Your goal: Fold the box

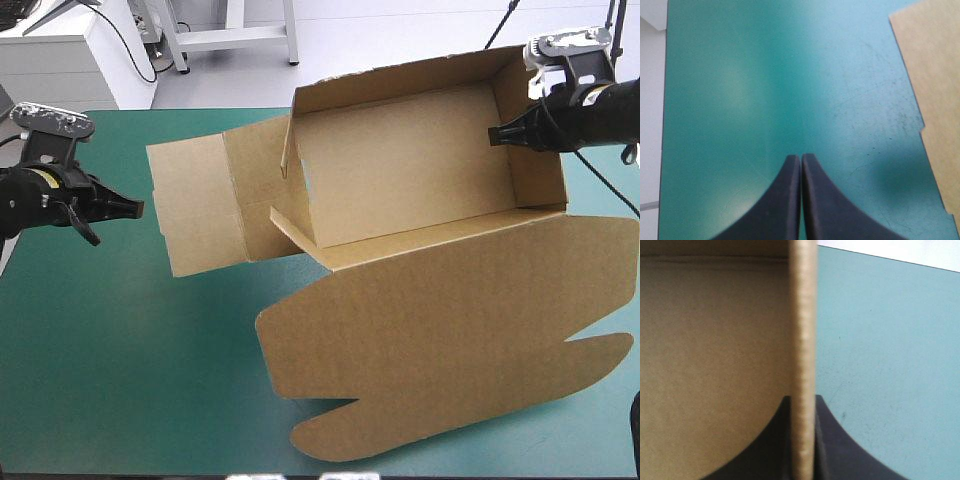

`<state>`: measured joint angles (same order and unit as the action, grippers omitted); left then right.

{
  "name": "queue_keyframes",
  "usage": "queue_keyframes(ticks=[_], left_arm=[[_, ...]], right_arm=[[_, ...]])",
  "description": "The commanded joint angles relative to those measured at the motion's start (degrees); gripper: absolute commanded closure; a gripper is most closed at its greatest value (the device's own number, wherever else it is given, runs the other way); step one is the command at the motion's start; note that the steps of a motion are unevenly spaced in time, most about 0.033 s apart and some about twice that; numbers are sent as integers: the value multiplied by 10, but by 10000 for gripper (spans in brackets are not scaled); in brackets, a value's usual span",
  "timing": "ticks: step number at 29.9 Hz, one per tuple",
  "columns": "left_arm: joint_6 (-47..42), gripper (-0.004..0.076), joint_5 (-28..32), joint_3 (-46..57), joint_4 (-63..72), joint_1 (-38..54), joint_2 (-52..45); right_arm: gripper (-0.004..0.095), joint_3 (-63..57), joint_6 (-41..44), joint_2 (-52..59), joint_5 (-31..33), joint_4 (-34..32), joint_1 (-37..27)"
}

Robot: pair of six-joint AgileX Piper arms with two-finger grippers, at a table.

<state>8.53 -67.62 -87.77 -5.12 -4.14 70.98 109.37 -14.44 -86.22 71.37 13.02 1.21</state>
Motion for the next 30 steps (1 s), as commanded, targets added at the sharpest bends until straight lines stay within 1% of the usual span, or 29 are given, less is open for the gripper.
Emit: queue_keyframes(ticks=[1,5,10,13,16,21,25,28,30], left_arm=[[4,708,24,-12,5,26,-18],[72,708,9,-12,101,85,-18],[159,708,-4,-5,268,195,-18],[205,708,-14,7,321,245,-18],[221,708,-5,28,332,265,-18],[265,708,51,99,330,268,-18],[286,708,126,168,350,268,-17],[312,708,172,211,397,268,-14],[351,708,184,231,444,268,-8]], right_arm=[[932,1,-6,36,1,25,-6],[932,1,-6,47,1,25,-6],[932,1,-6,60,0,21,-6],[932,1,-7,67,-6,21,-6],[932,1,-8,69,-10,21,-6],[932,1,-13,70,-12,33,-6],[932,1,-27,70,-13,49,-6],[932,1,-28,70,-13,53,-6],[932,1,-29,70,-16,60,-6]])
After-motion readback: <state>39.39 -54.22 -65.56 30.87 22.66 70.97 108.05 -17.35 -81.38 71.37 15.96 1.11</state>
